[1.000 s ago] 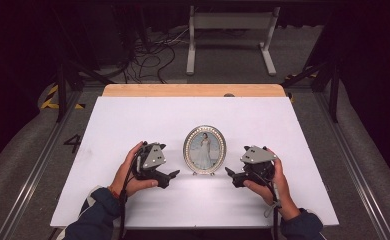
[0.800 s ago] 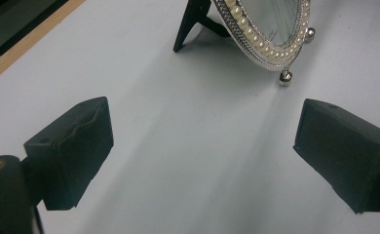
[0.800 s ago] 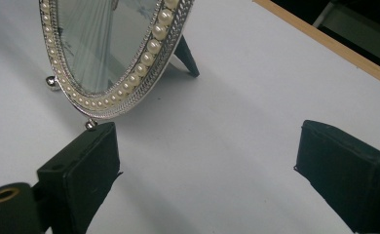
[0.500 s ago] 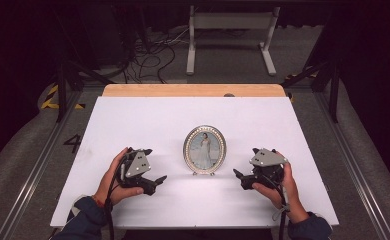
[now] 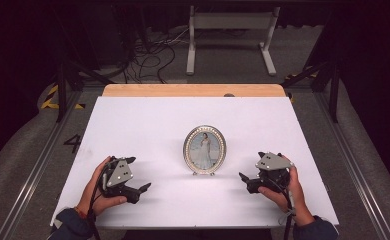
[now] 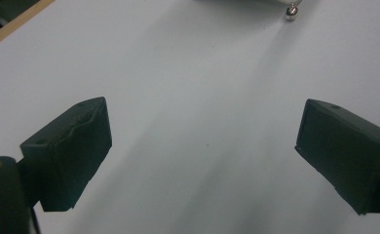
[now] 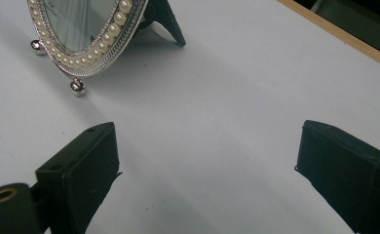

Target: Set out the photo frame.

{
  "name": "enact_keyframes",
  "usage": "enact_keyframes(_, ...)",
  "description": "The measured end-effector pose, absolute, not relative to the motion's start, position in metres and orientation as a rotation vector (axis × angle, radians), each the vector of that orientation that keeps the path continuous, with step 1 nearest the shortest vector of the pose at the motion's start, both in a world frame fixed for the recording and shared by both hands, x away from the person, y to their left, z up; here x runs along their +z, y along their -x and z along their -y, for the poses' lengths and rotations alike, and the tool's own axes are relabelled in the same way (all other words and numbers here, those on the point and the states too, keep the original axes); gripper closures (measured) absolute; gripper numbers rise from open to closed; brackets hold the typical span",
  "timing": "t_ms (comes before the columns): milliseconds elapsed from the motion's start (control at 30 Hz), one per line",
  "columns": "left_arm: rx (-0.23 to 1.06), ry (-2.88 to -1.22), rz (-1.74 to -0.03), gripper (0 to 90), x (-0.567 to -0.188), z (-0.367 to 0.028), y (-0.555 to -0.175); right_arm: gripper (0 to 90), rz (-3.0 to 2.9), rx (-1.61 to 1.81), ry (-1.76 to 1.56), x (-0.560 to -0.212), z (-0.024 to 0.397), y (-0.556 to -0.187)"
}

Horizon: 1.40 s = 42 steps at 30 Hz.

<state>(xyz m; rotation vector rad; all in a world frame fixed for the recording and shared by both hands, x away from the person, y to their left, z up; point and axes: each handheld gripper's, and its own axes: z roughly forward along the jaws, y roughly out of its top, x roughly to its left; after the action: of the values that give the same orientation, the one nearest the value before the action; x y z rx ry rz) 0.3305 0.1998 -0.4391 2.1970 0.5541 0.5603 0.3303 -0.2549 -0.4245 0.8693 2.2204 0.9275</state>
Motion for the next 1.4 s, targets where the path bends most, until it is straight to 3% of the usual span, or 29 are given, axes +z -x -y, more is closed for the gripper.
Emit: enact_keyframes(1400,0.553,-2.093,-0.777,7.7,-0.462,-0.272,-0.324,7.0,-2.098,0.964,-1.052,-0.452,0.333,-0.305)
